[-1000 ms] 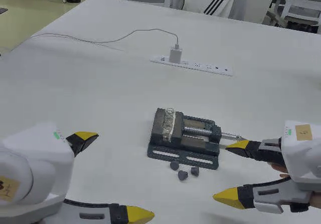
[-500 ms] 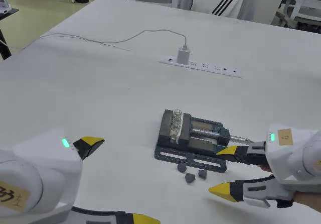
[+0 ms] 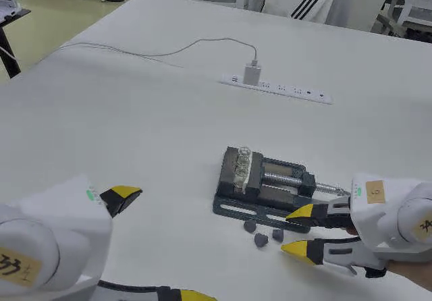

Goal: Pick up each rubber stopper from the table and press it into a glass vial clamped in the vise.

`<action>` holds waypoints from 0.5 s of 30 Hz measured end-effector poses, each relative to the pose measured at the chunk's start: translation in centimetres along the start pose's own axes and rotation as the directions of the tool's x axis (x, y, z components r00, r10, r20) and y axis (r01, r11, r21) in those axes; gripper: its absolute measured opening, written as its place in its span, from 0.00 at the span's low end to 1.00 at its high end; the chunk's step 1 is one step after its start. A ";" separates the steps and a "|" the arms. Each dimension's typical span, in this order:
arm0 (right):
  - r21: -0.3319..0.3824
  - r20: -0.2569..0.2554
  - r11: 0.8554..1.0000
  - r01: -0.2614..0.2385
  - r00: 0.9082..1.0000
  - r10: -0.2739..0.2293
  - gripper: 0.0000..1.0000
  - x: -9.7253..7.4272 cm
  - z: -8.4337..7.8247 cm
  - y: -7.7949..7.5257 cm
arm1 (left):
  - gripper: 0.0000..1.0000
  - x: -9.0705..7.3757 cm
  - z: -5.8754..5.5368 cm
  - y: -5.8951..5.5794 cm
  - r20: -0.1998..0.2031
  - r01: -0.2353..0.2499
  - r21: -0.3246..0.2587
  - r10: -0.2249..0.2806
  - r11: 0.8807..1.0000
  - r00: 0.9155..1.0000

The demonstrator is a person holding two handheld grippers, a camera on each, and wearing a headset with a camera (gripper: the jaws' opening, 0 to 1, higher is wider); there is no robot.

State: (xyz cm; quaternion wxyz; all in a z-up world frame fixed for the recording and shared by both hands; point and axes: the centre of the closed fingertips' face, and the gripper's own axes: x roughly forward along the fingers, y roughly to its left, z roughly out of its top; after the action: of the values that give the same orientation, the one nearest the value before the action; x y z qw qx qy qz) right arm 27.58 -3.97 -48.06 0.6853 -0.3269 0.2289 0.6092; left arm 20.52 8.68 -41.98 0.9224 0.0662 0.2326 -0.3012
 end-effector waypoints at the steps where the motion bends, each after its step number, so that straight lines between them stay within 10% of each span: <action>1: 0.000 0.001 1.000 -0.001 1.000 0.001 0.18 0.1 0.0 0.0 | 0.99 0.0 0.0 0.0 0.001 -0.001 -0.001 0.001 1.000 1.000; 15: -0.034 -0.015 0.999 -0.008 1.000 0.008 0.11 0.5 -0.2 0.2 | 0.98 0.1 -0.5 -0.1 -0.004 -0.001 -0.018 0.001 1.000 1.000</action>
State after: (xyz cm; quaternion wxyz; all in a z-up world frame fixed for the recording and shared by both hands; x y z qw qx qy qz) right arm 27.51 -3.80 -48.59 0.6754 -0.3422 0.2249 0.6133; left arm 20.31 8.69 -42.46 0.9226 0.0584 0.2372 -0.2985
